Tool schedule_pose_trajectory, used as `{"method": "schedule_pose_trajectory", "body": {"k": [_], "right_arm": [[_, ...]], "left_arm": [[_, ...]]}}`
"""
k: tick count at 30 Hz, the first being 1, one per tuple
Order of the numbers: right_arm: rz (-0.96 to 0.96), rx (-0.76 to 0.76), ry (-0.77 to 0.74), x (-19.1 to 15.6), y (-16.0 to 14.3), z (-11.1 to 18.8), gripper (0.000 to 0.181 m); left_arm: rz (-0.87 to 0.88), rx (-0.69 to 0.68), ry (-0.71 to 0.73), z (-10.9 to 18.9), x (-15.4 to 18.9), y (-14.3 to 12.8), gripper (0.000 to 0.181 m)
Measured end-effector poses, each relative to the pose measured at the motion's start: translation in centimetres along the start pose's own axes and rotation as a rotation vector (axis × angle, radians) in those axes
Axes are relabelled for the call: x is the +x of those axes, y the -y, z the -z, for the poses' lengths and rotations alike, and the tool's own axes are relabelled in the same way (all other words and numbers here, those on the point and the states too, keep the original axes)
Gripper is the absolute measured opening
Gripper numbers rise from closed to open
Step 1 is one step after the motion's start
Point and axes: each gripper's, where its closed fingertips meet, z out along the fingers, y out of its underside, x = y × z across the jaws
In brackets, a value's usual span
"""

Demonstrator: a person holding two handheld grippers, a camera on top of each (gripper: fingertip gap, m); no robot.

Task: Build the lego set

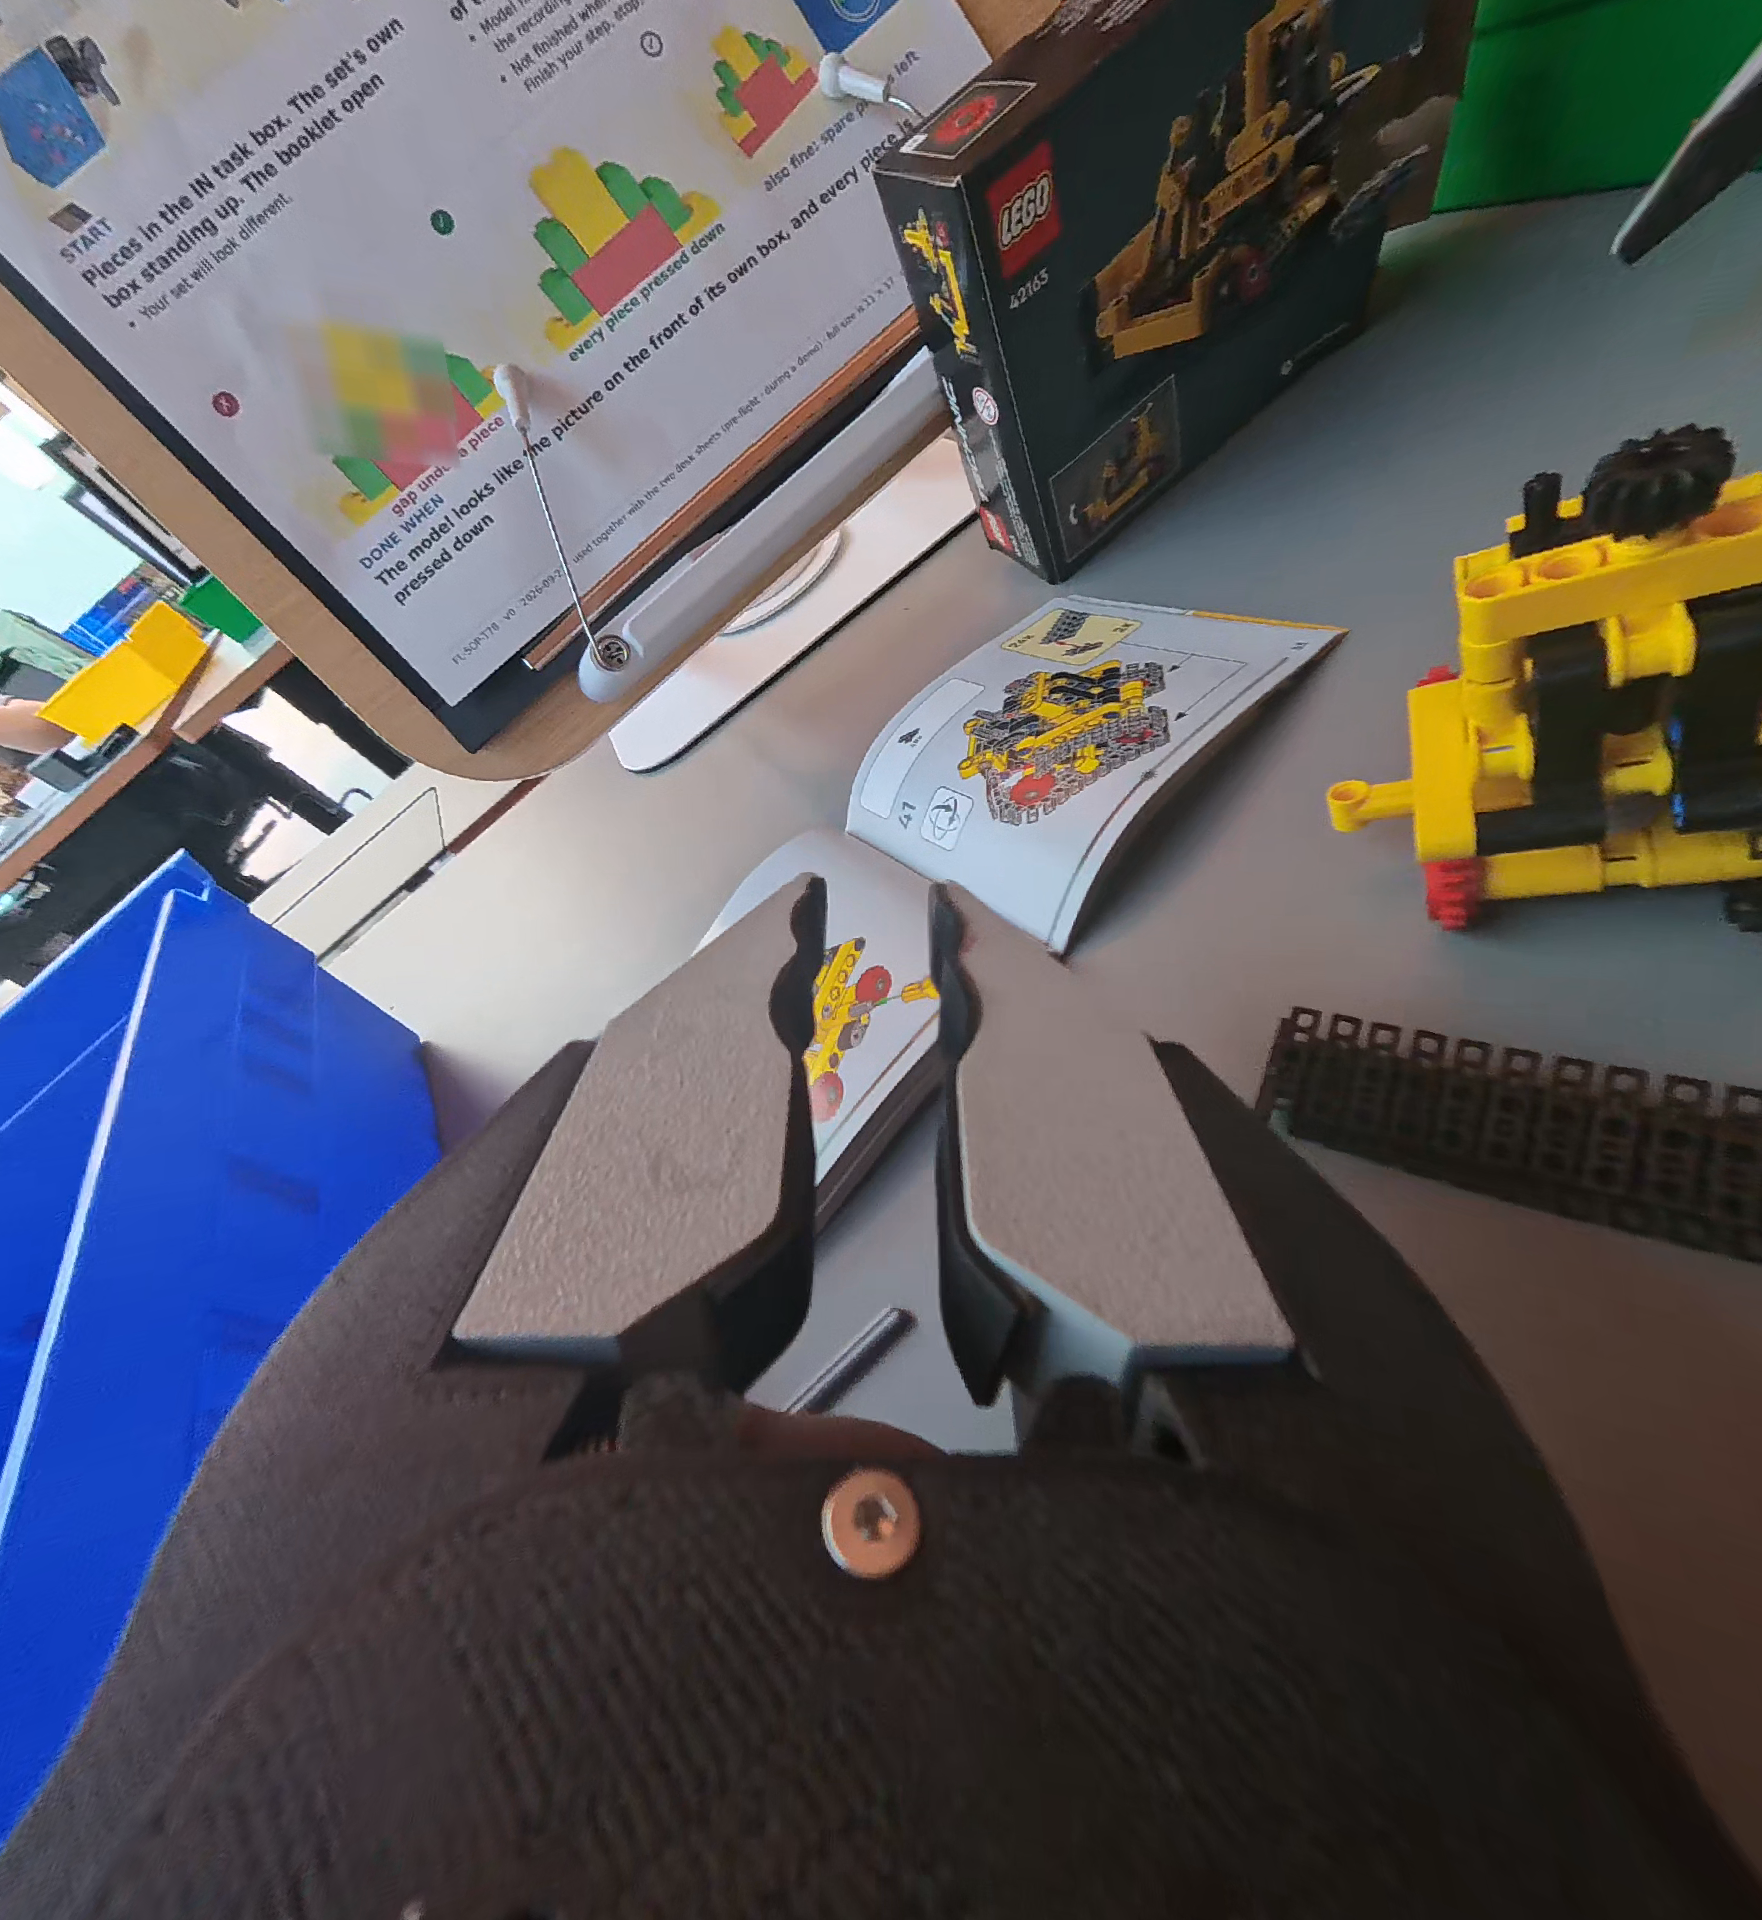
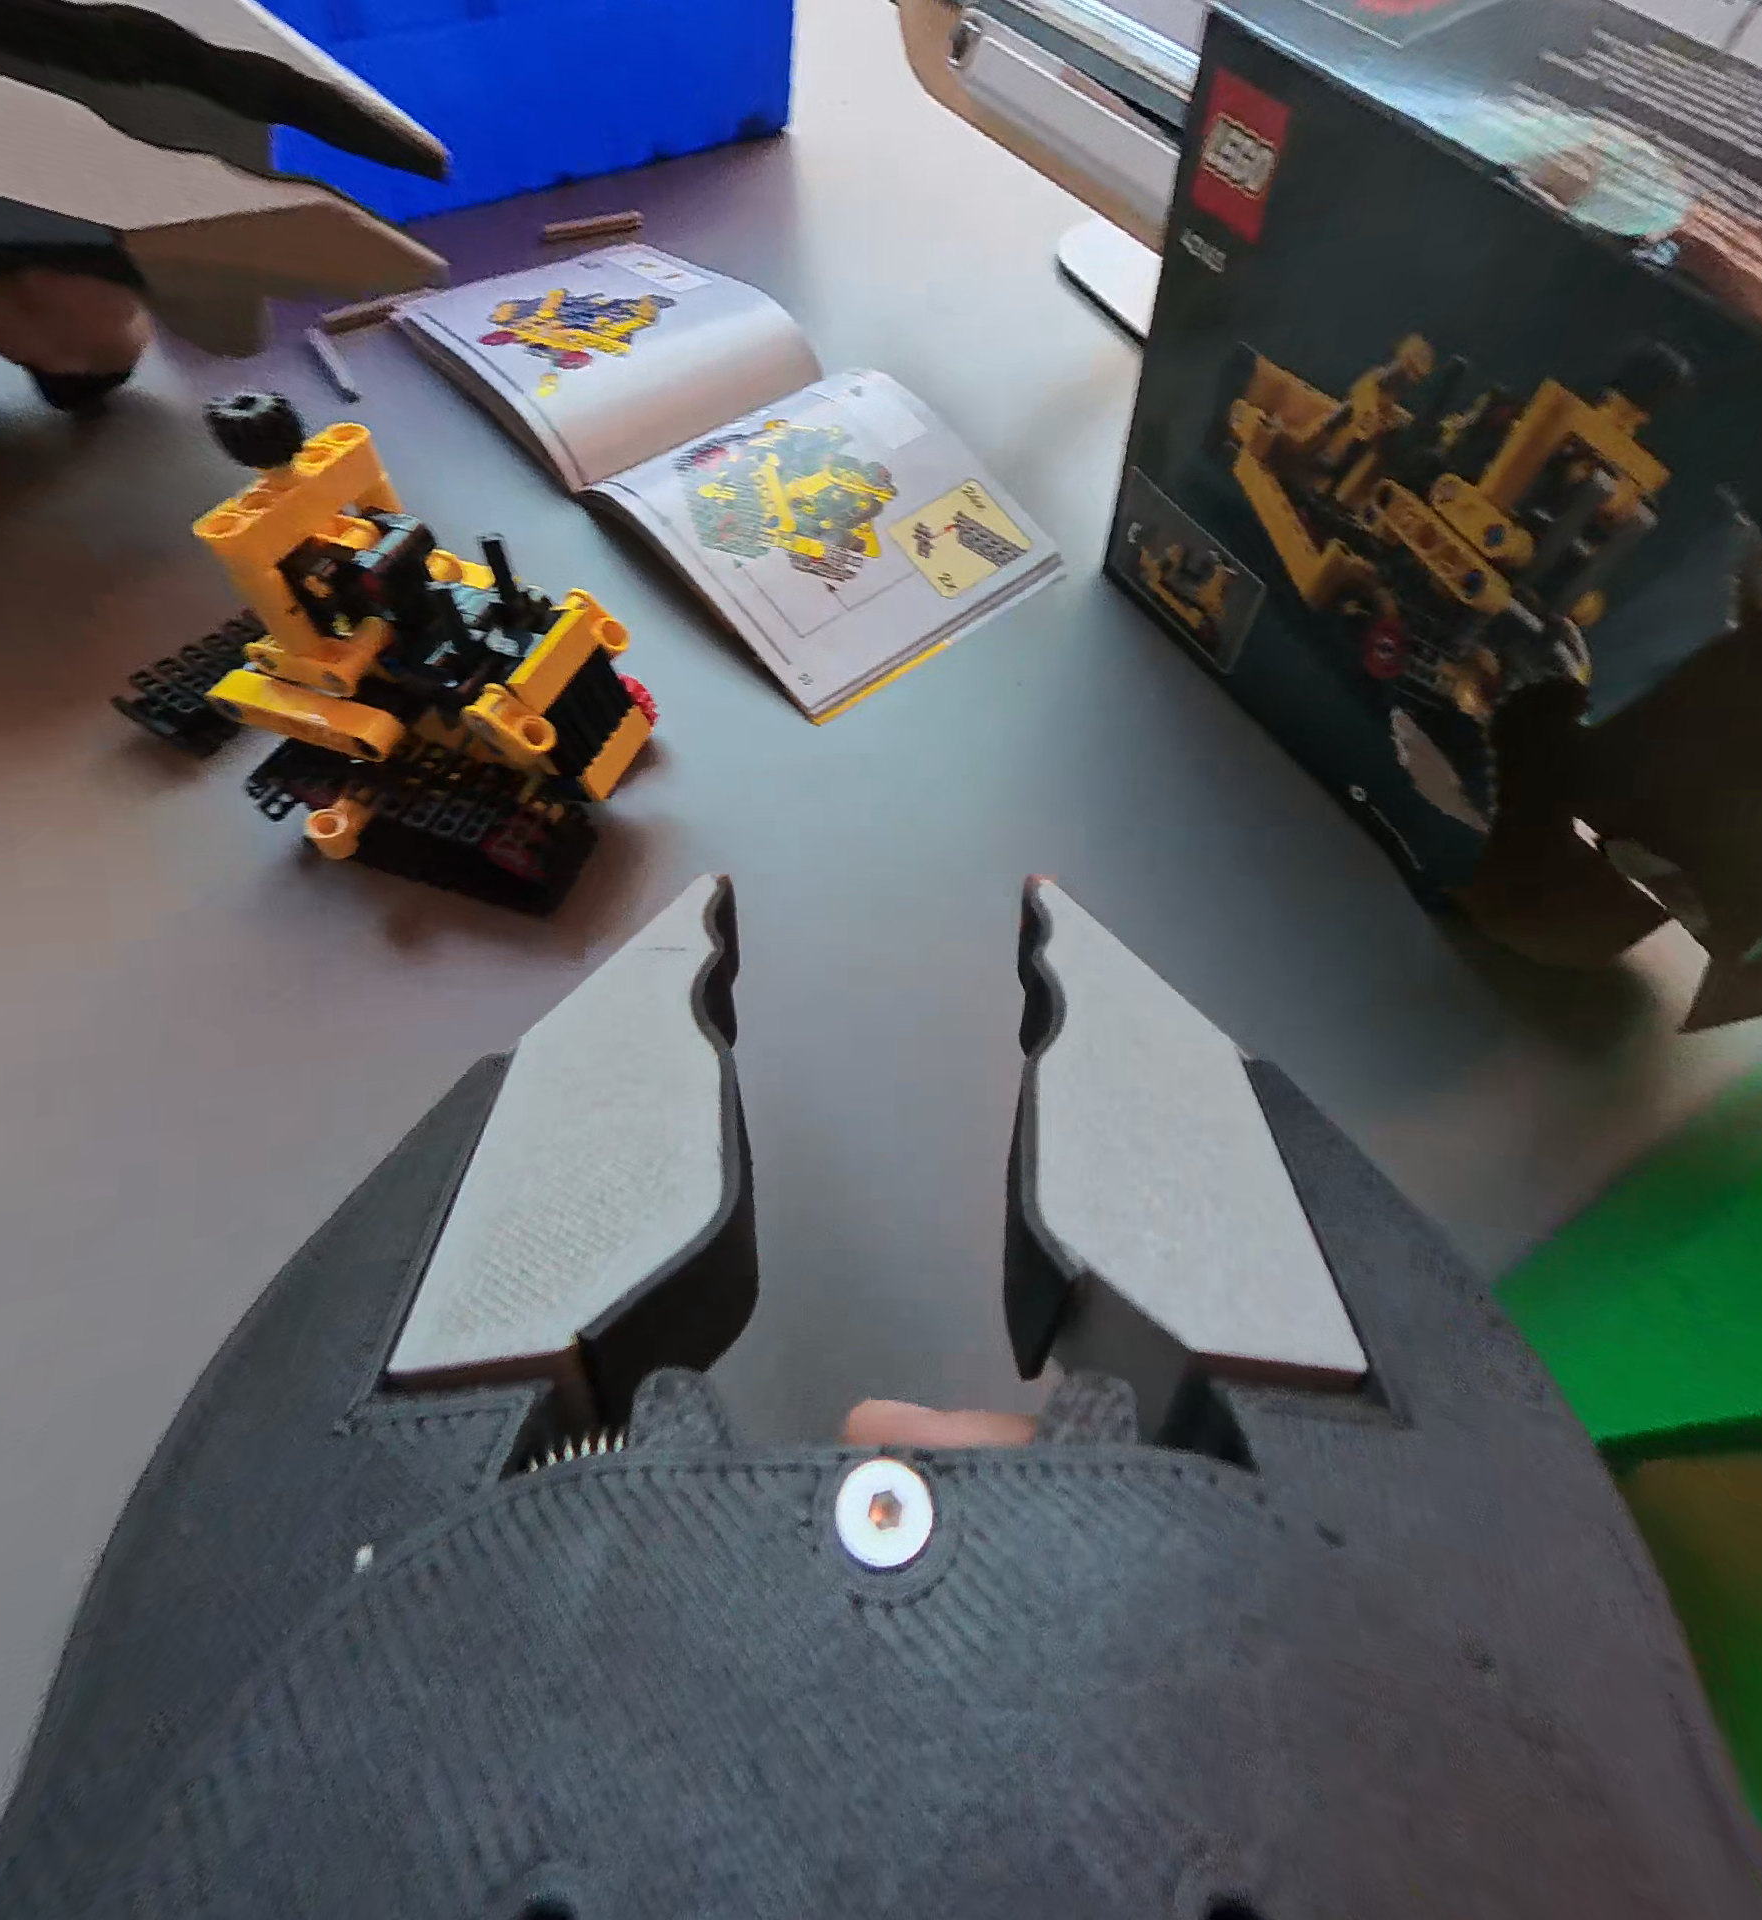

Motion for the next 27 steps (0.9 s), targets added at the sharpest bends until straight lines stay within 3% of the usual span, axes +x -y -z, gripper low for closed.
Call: {"method": "schedule_pose_trajectory", "body": {"k": [3, 7, 11, 15, 27], "right_arm": [[-0.058, -0.021, -0.074, 1.4, -0.5, 0.0, 0.049], [-0.092, 0.019, -0.106, 2.0, 0.0, 0.5, 0.049], [-0.073, 0.01, -0.171, 2.5, -0.1, 0.7, 0.061], [-0.015, 0.006, -0.274, 2.8, 0.1, 0.6, 0.055], [-0.053, -0.01, -0.277, 2.3, 0.0, 0.2, 0.036]], "left_arm": [[-0.02, 0.017, 0.002, 0.1, 0.1, 0.2, 0.0], [0.003, 0.036, 0.009, 0.2, -0.2, 0.5, 0.0], [0.048, 0.08, 0.048, 0.4, -1.1, 1.0, 0.0], [0.039, 0.096, 0.052, 0.6, -1.0, 1.3, 0.0], [-0.035, 0.094, 0.047, 0.6, -0.2, 1.3, 0.0]]}}
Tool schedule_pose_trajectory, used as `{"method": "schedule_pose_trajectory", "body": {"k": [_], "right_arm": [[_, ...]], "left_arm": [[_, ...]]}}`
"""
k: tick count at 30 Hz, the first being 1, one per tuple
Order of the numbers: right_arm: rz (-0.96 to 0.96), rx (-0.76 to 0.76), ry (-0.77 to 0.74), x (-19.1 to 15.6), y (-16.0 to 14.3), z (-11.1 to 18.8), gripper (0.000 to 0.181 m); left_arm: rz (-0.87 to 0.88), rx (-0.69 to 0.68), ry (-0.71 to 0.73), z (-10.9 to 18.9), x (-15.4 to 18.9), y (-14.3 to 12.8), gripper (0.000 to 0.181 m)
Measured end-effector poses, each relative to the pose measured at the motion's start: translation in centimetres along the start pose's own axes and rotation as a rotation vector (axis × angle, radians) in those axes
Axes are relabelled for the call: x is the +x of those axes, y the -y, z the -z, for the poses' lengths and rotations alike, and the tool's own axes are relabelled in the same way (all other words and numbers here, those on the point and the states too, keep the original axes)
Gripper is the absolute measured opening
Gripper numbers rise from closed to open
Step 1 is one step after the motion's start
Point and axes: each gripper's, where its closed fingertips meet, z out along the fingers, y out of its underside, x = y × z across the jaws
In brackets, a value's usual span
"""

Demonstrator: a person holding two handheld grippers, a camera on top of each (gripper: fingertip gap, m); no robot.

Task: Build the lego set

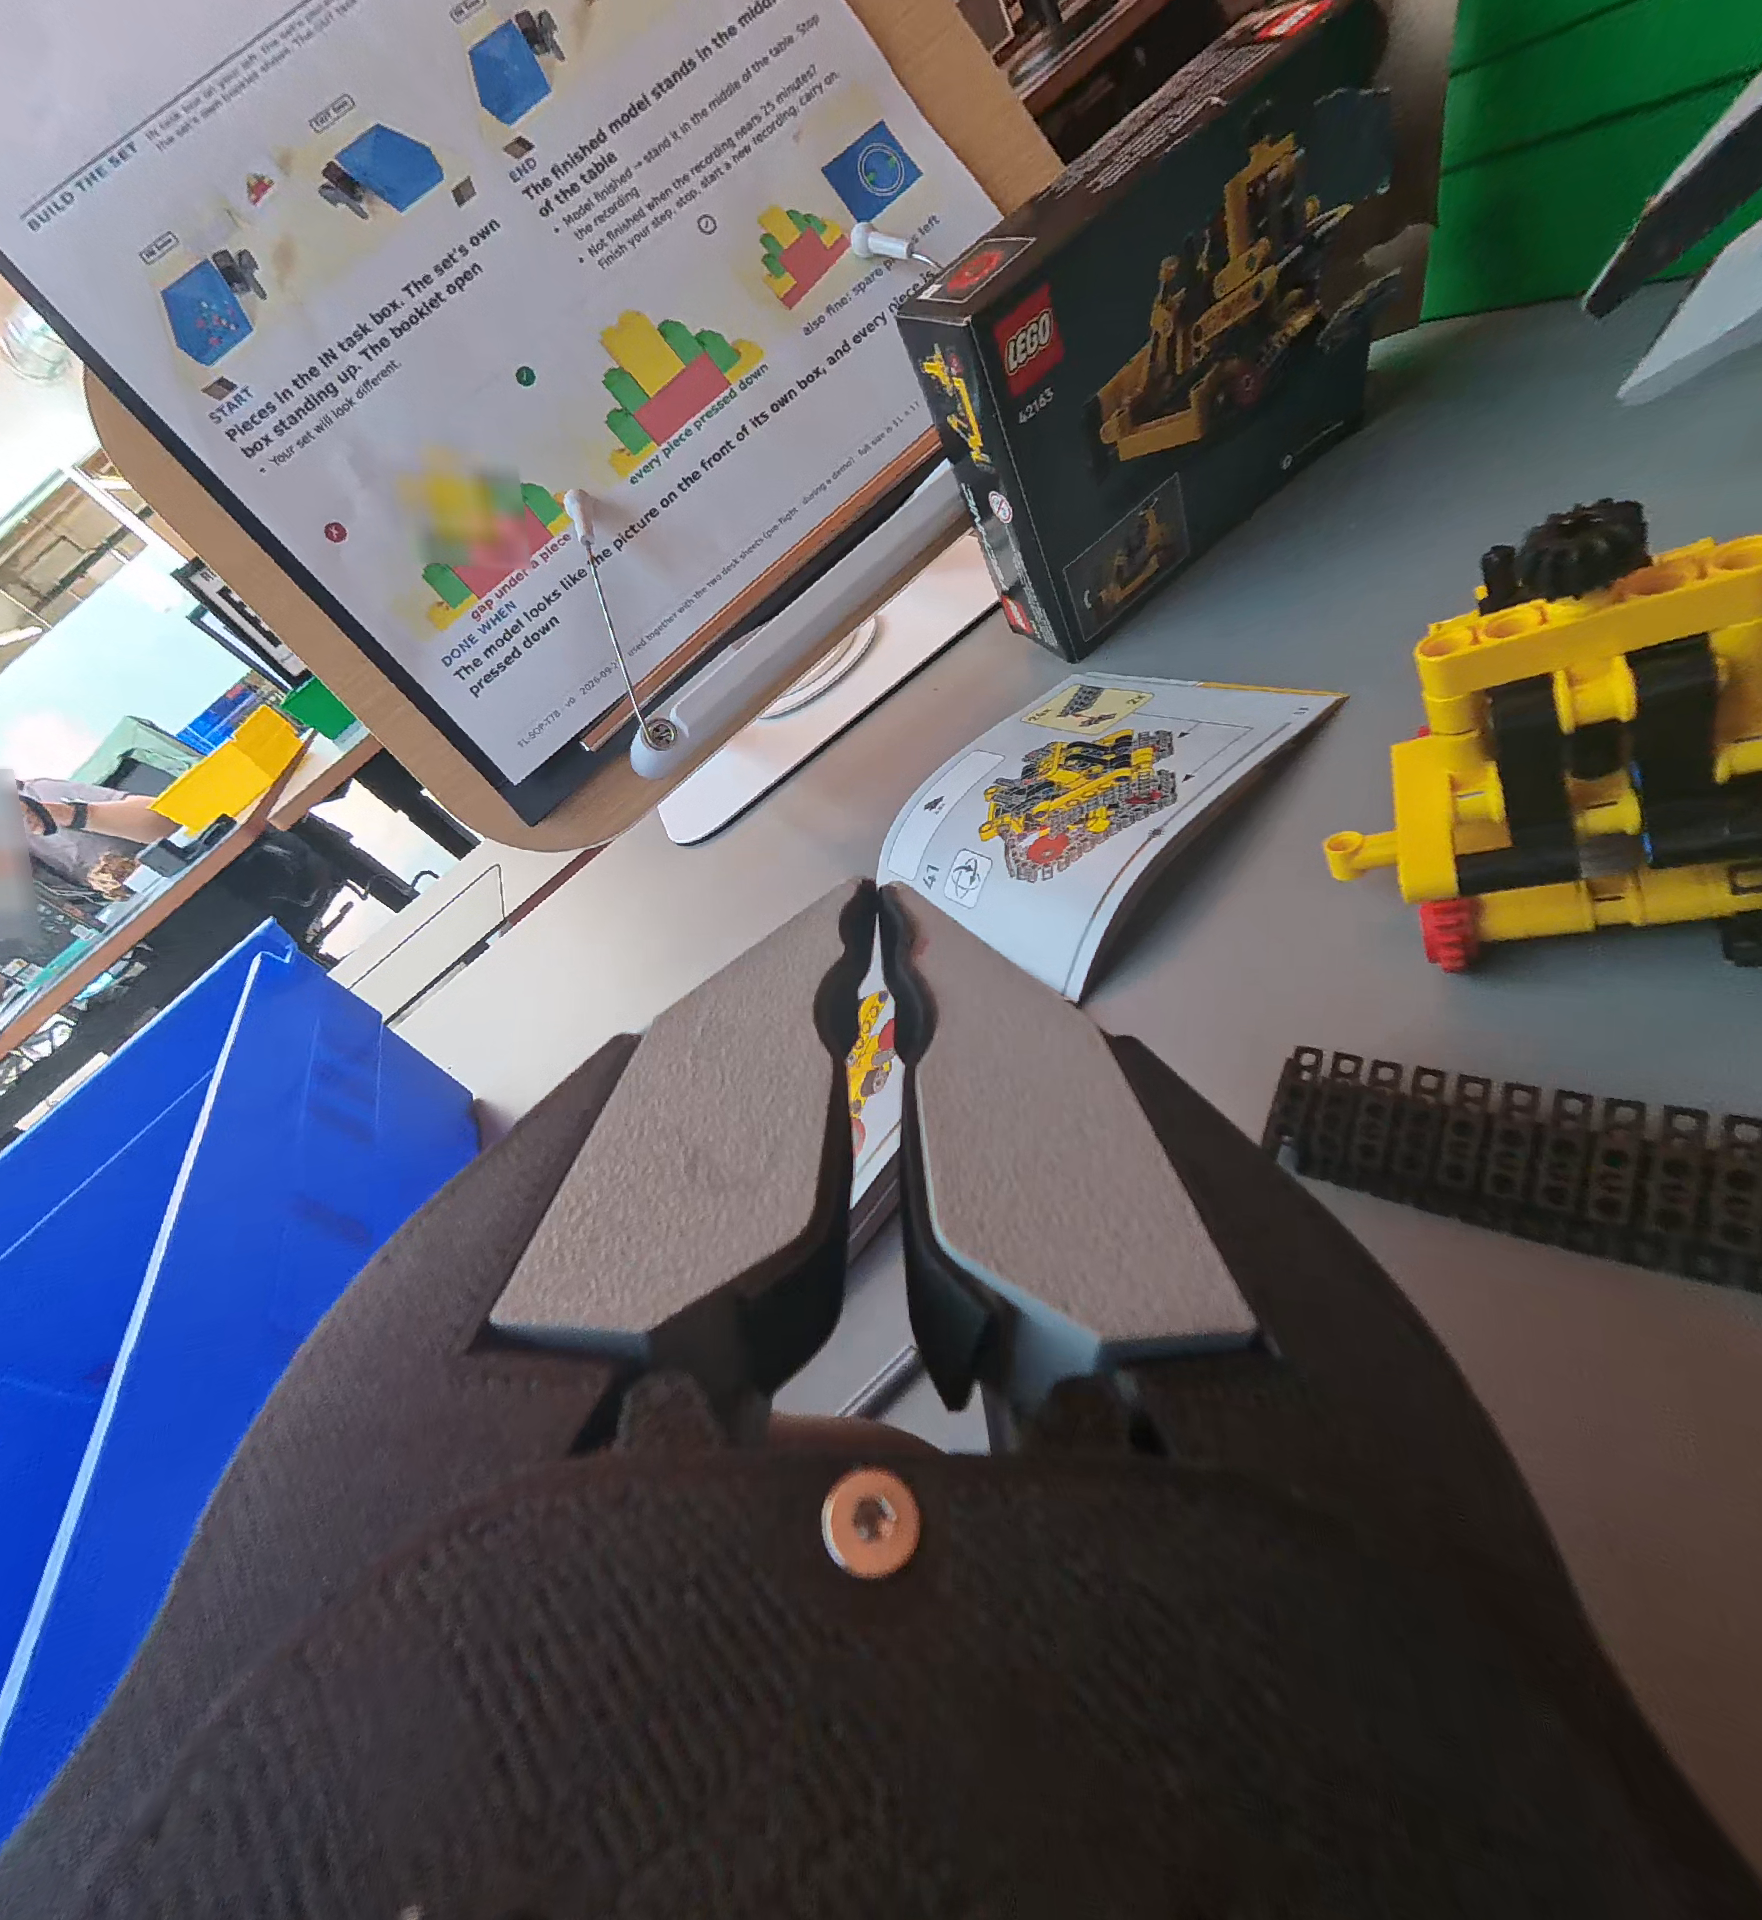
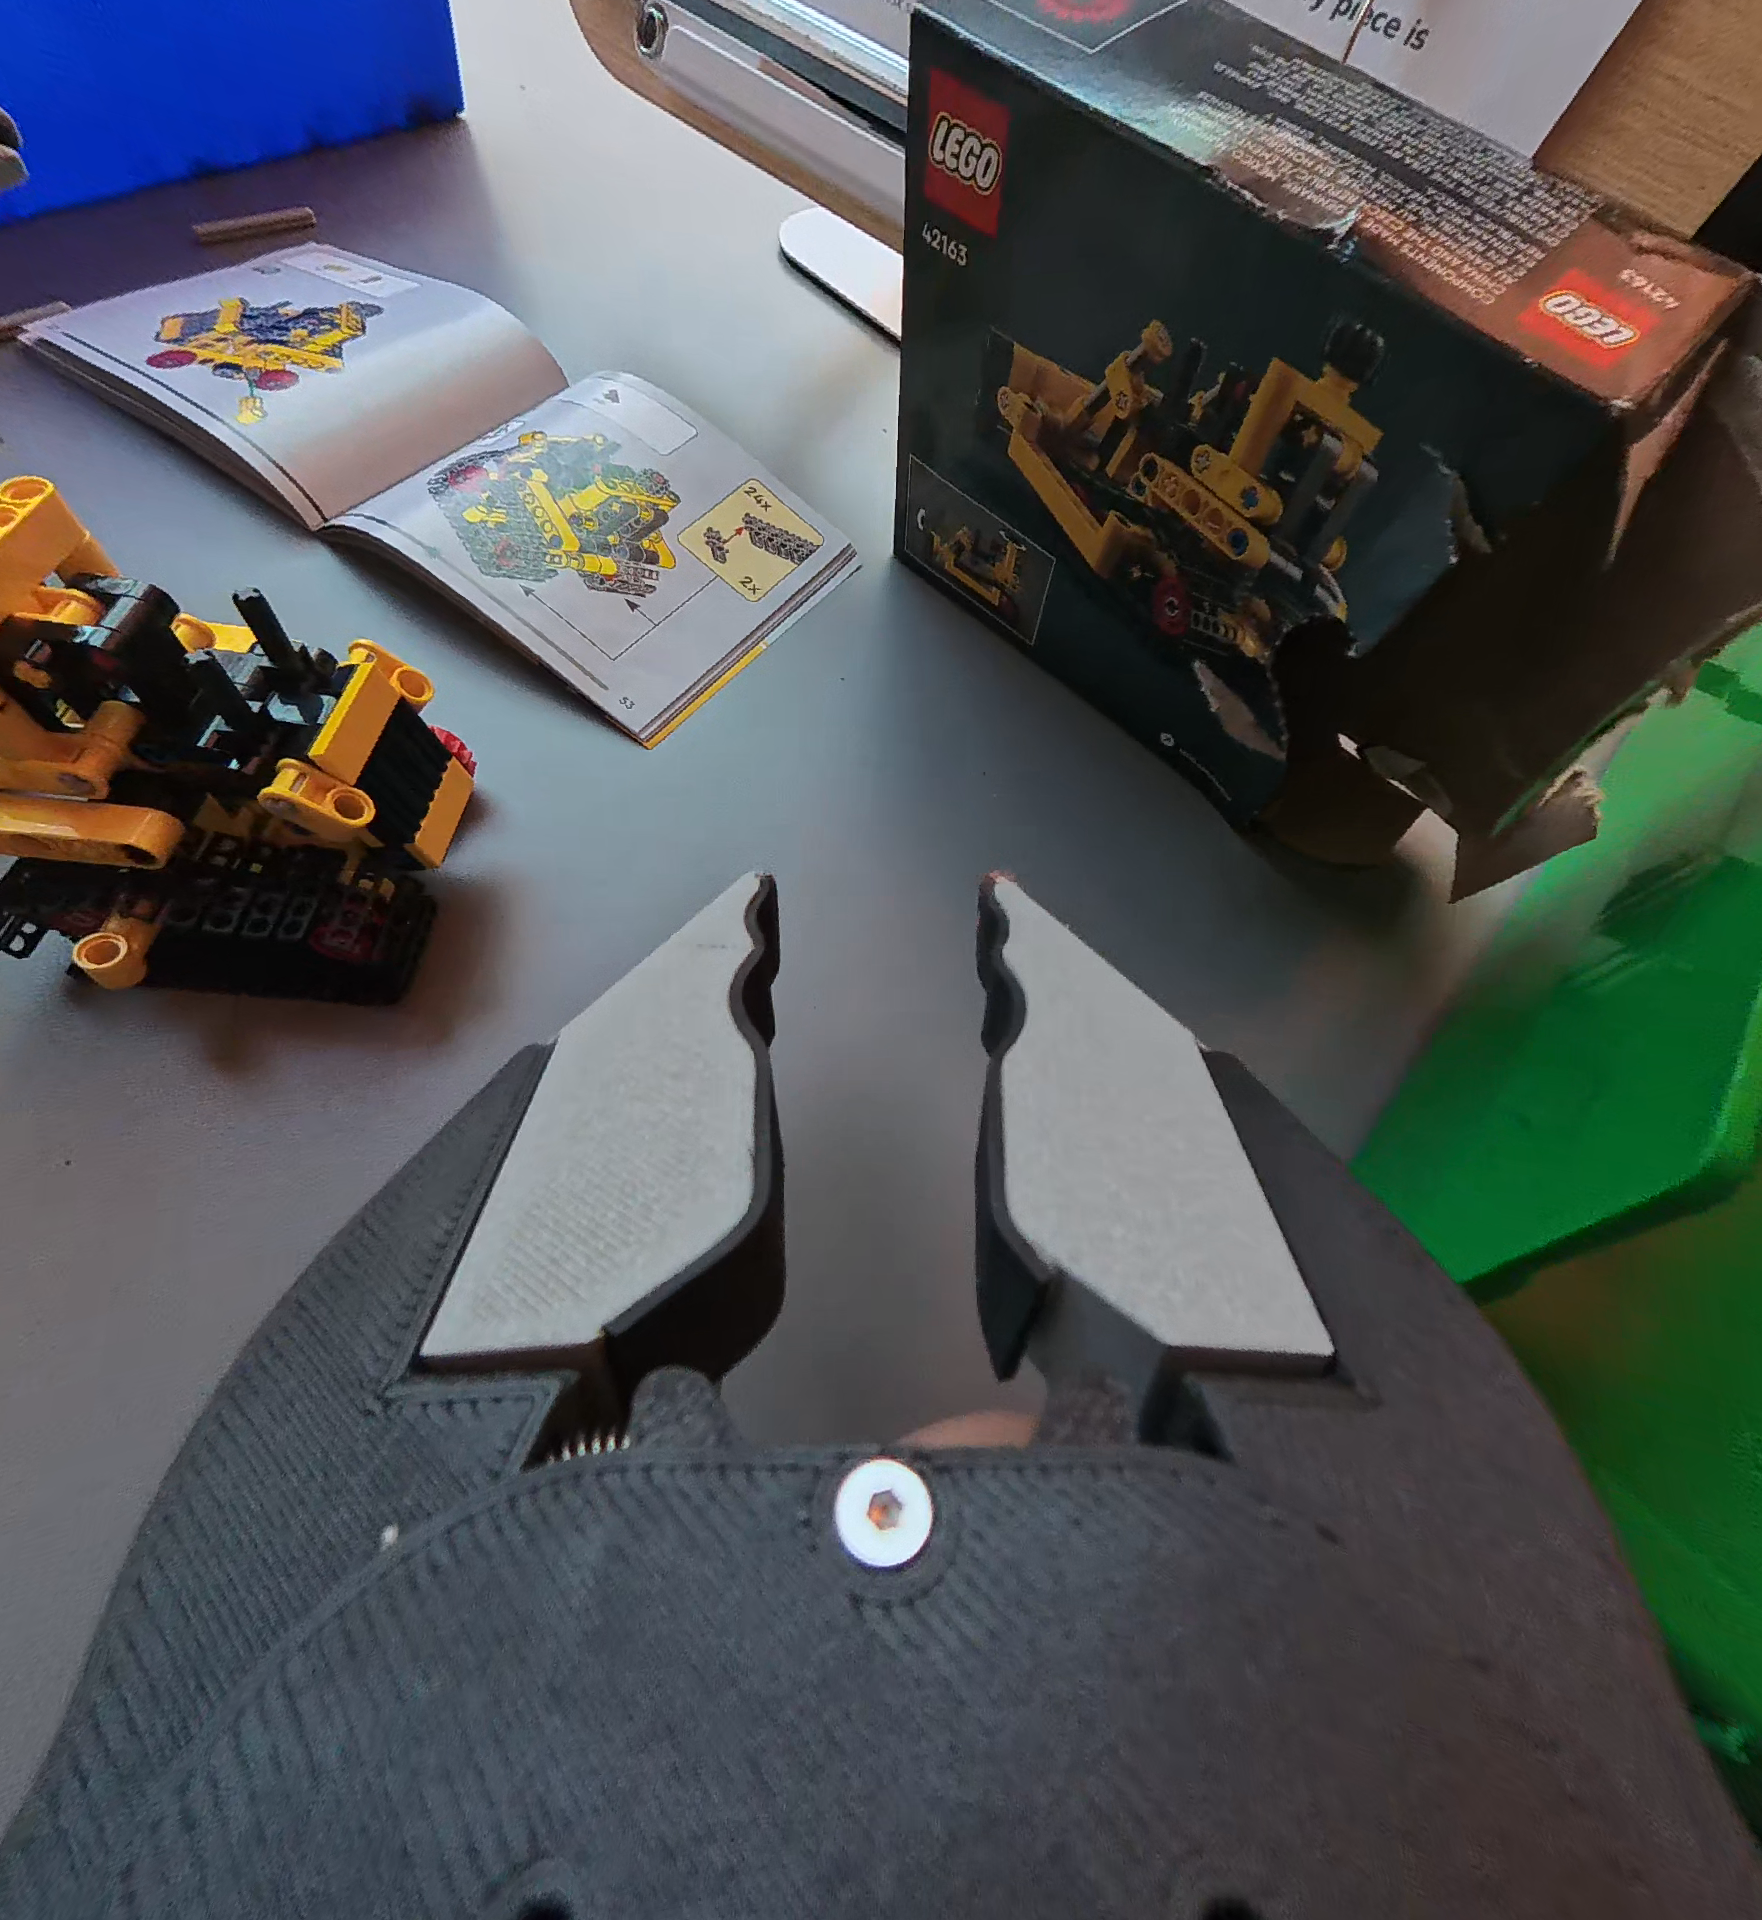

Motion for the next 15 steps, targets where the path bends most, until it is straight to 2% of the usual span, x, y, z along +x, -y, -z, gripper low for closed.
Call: {"method": "schedule_pose_trajectory", "body": {"k": [10, 12, 15], "right_arm": [[0.035, -0.007, 0.014, -0.6, -0.1, -0.1, 0.034], [0.037, 0.002, 0.051, -1.3, 0.1, 0.0, 0.037], [-0.009, 0.062, 0.174, -3.1, 1.1, 0.4, 0.052]], "left_arm": [[-0.061, 0.024, -0.01, 0.3, 0.7, 0.6, 0.0], [-0.081, 0.054, -0.039, 0.6, 1.3, 1.1, 0.0], [-0.078, 0.102, -0.127, 0.9, 3.0, 1.9, 0.002]]}}
